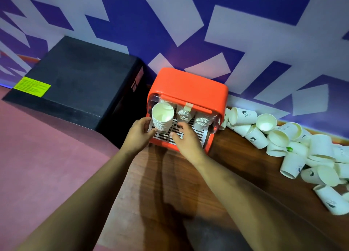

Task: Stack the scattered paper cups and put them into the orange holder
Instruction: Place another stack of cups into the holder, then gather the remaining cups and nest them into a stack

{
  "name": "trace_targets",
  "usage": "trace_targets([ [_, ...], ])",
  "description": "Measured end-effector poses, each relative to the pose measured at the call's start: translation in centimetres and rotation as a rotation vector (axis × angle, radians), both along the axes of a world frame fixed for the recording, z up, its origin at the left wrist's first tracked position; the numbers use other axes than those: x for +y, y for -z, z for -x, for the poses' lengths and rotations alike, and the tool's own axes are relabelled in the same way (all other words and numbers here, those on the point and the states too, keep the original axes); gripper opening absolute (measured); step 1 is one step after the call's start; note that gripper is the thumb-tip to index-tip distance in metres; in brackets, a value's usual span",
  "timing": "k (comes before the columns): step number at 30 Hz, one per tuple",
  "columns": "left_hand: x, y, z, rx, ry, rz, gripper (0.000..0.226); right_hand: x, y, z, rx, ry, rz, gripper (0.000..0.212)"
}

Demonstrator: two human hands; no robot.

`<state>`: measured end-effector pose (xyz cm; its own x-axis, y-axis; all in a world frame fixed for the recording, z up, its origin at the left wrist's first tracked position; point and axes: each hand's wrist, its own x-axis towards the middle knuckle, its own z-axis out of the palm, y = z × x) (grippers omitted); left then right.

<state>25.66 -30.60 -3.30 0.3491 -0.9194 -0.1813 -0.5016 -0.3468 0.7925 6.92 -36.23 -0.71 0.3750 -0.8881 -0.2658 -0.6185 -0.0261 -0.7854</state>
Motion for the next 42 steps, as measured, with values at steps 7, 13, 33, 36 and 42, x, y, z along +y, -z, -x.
trace_targets([
  [7, 2.3, -2.3, 7.3, 0.089, 0.127, -0.042, 0.024, 2.0, -3.0, 12.3, 0.163, 0.005, 0.235, 0.038],
  [13, -1.6, -4.1, 17.2, 0.031, 0.422, -0.085, 0.032, 0.1, -3.3, 24.8, 0.455, 0.121, 0.337, 0.038],
  [33, -16.3, 2.3, 38.0, -0.733, 0.735, -0.169, 0.076, -7.5, 4.4, 41.2, 0.653, 0.322, 0.030, 0.072],
  [36, -16.8, 2.6, 38.3, -0.880, 0.729, -0.124, 0.070, -7.6, 5.3, 41.5, 0.548, 0.333, -0.034, 0.077],
  [42, -16.5, 2.9, 37.6, -1.027, 0.768, -0.084, 0.053, -7.0, 6.1, 41.6, 0.431, 0.354, -0.077, 0.074],
])
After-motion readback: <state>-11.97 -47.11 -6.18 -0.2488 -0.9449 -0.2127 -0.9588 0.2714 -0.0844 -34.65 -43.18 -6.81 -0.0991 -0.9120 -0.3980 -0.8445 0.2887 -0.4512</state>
